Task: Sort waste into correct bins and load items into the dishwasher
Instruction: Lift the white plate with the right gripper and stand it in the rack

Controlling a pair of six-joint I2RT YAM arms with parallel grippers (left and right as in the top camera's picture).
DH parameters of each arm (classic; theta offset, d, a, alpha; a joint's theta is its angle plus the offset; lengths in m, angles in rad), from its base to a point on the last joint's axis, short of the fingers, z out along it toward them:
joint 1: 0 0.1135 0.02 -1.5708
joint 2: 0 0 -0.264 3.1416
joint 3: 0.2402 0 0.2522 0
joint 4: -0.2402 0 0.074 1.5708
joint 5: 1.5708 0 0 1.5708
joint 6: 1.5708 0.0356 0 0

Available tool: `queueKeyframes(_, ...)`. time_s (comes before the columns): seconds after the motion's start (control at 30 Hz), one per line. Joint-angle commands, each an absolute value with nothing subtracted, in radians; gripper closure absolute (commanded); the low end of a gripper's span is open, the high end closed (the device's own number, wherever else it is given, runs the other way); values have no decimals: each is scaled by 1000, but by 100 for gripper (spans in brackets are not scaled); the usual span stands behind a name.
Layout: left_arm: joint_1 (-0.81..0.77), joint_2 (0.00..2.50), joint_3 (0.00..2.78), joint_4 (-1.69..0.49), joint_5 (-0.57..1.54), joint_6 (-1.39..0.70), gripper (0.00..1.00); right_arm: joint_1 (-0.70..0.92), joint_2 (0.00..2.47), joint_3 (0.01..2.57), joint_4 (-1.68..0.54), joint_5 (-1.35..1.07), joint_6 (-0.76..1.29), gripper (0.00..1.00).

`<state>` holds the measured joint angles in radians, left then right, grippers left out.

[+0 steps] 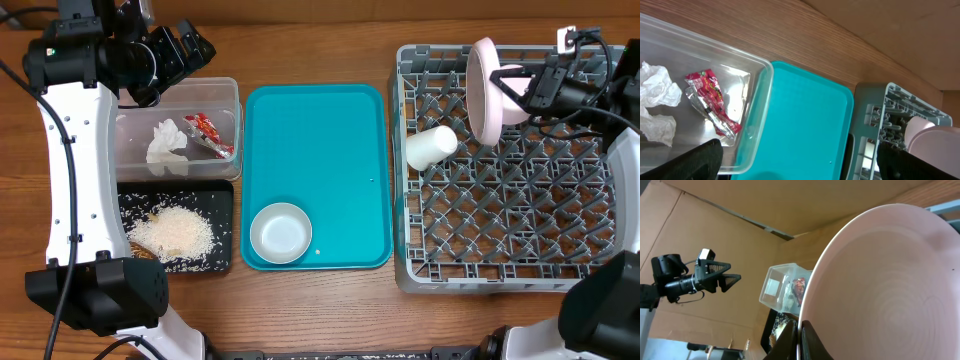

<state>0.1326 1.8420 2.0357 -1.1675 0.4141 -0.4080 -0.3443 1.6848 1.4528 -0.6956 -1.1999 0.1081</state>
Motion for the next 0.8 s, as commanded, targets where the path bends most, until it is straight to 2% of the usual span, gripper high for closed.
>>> queueKeyframes(0.0, 131, 1834, 2048, -1168, 410, -378, 0, -342, 1720, 1465, -690, -1184, 101, 96)
queueKeyframes(0.67, 131, 1834, 2048, -1168, 410, -378, 0, -342, 1745, 1458, -657, -1106, 102, 96)
queueKeyframes(0.73, 131, 1834, 2048, -1168, 410, -378, 0, -342, 1745, 1458, -652, -1090, 102, 91)
queueKeyframes(0.77, 131, 1834, 2048, -1168, 410, -378, 0, -342, 1745, 1458, -652, -1081, 102, 82)
